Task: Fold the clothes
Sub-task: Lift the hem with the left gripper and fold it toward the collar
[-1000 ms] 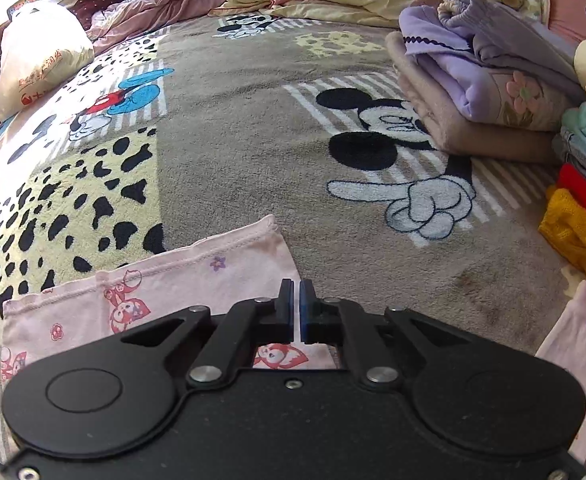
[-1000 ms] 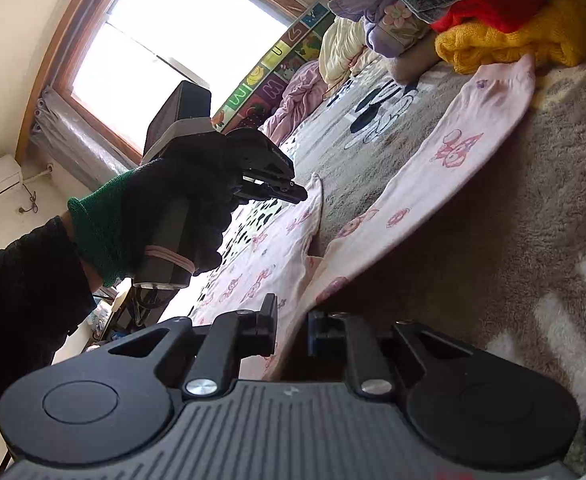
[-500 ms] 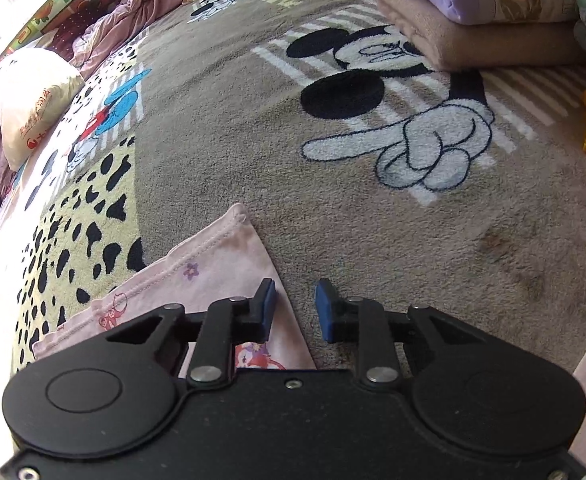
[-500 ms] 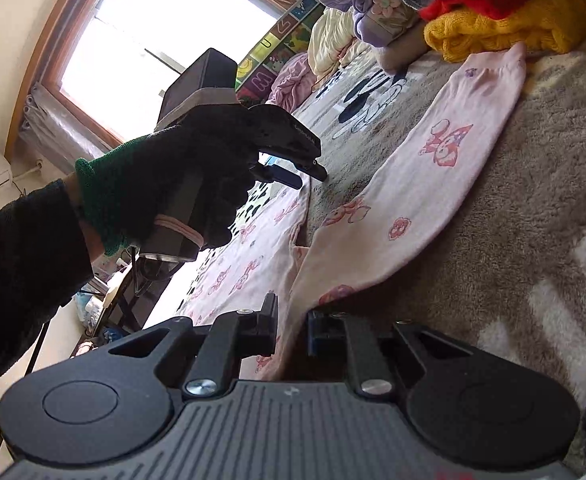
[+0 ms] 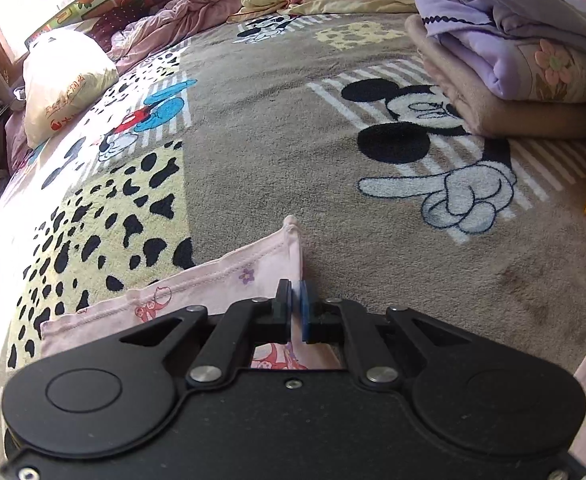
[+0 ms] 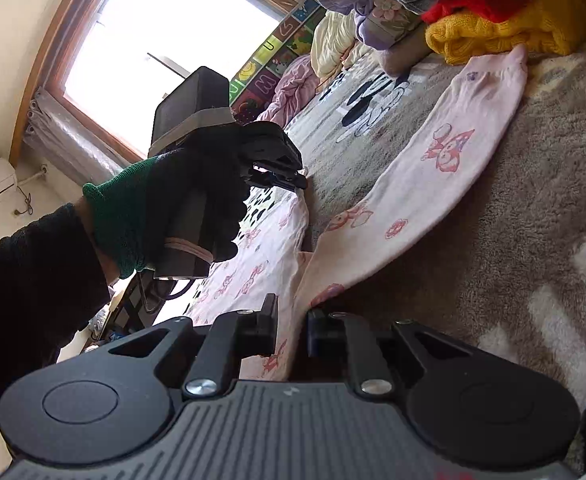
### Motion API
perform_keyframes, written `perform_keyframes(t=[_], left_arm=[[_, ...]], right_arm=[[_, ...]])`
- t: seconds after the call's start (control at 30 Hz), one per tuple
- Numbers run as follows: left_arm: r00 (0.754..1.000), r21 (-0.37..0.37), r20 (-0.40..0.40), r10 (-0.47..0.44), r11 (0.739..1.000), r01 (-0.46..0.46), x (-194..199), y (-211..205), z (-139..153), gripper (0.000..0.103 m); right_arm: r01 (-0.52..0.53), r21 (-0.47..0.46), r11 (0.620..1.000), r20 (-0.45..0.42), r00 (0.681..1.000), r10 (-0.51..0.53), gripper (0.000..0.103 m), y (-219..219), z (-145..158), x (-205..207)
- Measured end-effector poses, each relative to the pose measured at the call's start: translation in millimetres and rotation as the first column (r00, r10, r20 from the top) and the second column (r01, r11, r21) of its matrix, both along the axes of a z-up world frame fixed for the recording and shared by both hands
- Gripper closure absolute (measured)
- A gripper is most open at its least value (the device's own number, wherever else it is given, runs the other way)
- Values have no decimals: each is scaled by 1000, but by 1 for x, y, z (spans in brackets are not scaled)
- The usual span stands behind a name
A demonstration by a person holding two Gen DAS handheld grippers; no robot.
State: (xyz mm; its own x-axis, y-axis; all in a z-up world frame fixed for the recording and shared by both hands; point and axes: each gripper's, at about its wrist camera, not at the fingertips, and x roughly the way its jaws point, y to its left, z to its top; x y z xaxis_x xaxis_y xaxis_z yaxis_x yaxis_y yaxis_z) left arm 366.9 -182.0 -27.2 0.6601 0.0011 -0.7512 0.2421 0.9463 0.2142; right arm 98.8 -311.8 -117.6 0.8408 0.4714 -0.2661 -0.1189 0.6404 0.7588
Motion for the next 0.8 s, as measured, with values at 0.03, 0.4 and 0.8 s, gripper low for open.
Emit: perform_keyframes(t=[0.03, 0.4, 0.8], left_arm=[[1000, -36, 1, 11, 999, -11, 0, 9, 4, 100], [997, -283, 25, 72, 957, -62, -6, 92, 10, 100], [995, -363, 28, 95, 929, -79, -9, 136, -15, 100]], right_arm=[[-6, -17, 1000, 17, 1000, 6, 86, 2, 3, -1], [-92, -267, 959, 189, 971, 146, 86, 41, 34, -12], [-248, -477, 843, 193, 907, 376, 87, 102, 40, -27]])
